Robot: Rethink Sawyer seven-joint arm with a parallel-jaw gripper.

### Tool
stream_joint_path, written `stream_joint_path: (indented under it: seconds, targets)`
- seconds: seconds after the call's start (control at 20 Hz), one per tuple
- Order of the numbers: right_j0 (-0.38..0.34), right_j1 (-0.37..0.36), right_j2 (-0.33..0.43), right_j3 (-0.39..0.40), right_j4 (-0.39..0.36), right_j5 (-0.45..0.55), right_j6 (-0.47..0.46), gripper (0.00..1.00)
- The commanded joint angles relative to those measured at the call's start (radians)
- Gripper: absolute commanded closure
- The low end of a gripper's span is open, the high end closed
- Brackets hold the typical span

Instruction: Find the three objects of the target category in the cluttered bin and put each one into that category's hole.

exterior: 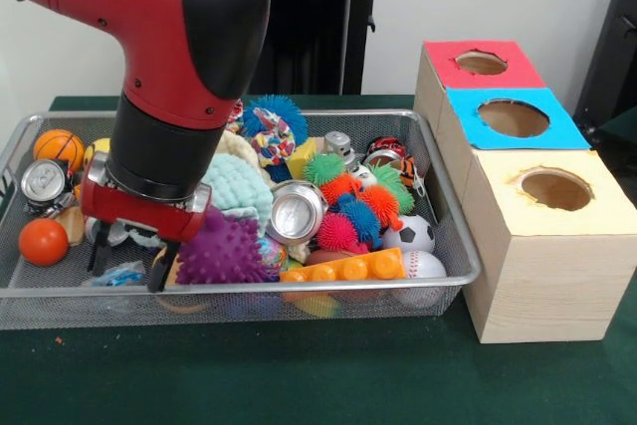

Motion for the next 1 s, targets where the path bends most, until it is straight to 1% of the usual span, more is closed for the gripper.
stream_joint_path:
  seconds: [0.05, 0.45, 0.65, 0.8, 0.95, 1.0]
  targets:
    - [-0.004, 0.062, 0.015, 0.063, 0.022, 0.214, 0.120, 0.00]
    - [0.003, 0.070, 0.006, 0.085, 0.021, 0.221, 0.114, 0.00]
    - [0.000, 0.076, 0.011, 0.098, 0.018, 0.191, 0.124, 0.00]
    - [-0.008, 0.094, 0.023, 0.102, 0.021, 0.135, 0.141, 0.00]
    - [-0.009, 0.127, 0.023, 0.086, 0.008, 0.047, 0.168, 0.00]
    - [-0.009, 0.139, 0.023, 0.067, 0.004, 0.035, 0.166, 0.00]
